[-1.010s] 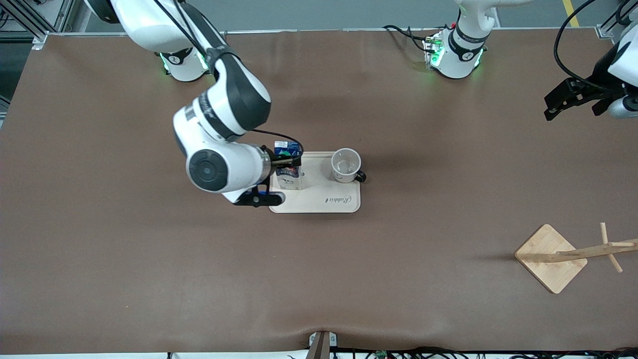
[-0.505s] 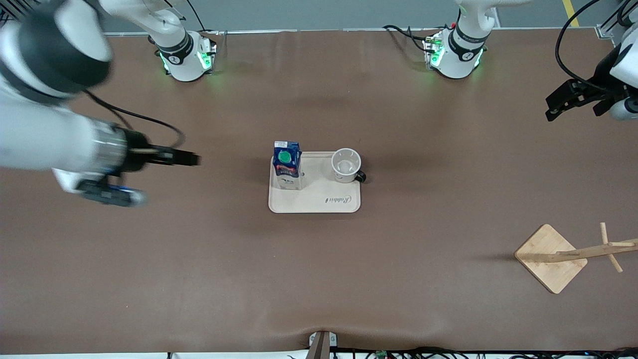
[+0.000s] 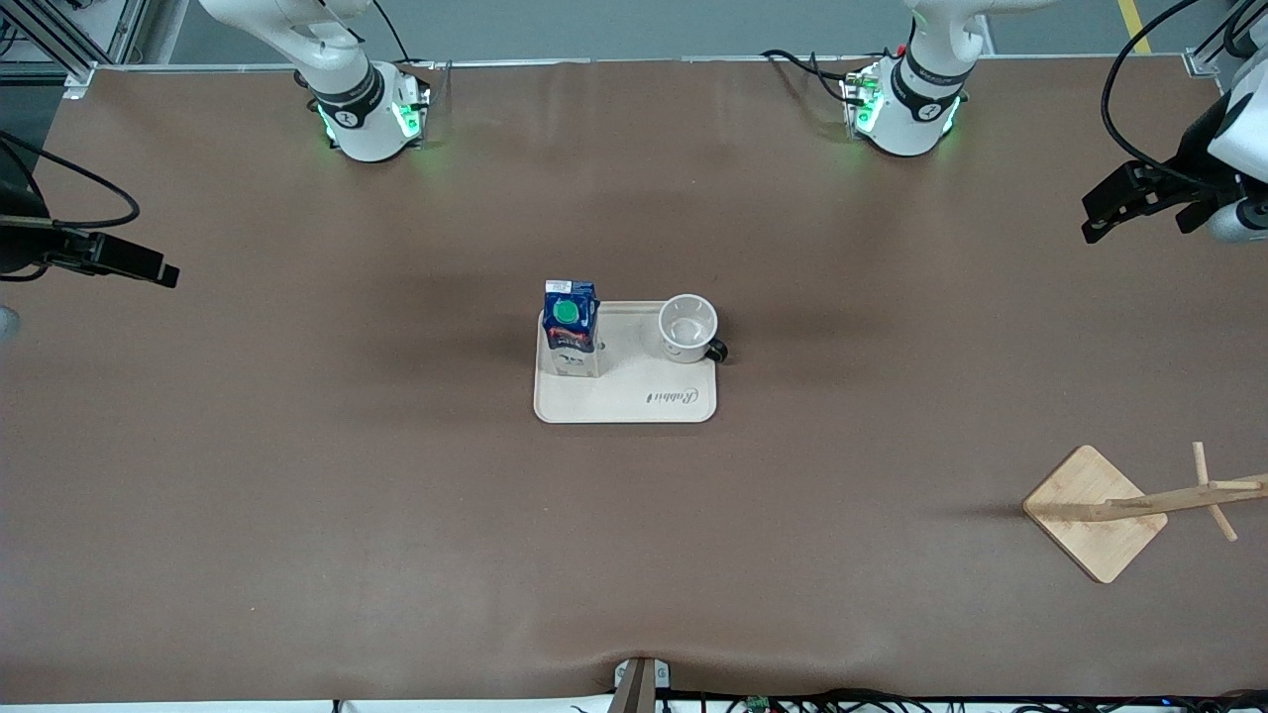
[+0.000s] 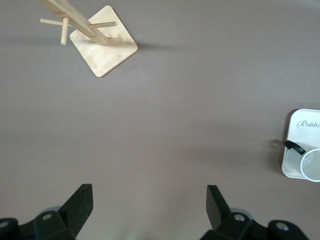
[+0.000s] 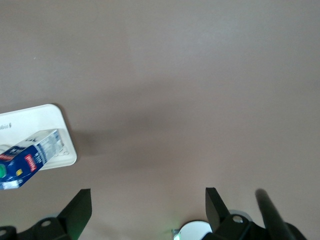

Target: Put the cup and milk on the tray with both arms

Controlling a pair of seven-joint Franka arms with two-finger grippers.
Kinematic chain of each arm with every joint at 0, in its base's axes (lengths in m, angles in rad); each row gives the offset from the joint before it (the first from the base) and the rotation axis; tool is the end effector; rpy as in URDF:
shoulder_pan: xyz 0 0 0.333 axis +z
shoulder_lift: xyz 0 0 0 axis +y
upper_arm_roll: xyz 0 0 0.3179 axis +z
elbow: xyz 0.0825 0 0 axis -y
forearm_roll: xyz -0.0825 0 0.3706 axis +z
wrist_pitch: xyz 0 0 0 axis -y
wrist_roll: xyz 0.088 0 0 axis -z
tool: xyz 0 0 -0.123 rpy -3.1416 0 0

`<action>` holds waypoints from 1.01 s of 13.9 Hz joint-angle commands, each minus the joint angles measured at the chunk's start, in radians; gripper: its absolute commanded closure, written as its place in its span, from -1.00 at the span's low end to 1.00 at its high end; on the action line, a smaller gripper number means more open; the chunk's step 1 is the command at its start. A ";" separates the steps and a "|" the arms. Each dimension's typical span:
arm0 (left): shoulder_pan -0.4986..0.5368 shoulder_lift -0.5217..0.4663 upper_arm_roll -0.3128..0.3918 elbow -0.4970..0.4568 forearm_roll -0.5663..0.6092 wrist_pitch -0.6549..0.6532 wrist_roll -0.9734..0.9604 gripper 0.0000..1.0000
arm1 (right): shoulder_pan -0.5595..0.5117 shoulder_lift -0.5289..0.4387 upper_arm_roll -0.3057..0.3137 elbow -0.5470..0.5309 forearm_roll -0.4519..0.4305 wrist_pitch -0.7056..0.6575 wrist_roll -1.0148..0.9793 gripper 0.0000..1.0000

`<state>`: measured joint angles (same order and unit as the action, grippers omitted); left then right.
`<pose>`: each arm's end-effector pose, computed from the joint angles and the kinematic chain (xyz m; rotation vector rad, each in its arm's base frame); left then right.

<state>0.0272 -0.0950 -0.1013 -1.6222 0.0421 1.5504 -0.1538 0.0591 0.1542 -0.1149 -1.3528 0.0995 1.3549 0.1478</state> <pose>0.5084 -0.0351 0.6348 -3.0900 -0.1258 -0.0440 0.5631 -0.0120 0.6065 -3.0449 0.2895 0.2371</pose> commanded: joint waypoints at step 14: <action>-0.001 0.001 -0.008 0.031 -0.018 -0.016 0.016 -1.00 | -0.030 -0.199 0.023 -0.149 -0.106 0.084 -0.220 -1.00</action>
<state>0.0259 -0.0952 -0.1033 -1.6080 0.0421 1.5503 -0.1534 0.0562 -0.0597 -0.1007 -1.5283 0.0007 1.4599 -0.0229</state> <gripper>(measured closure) 0.000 0.000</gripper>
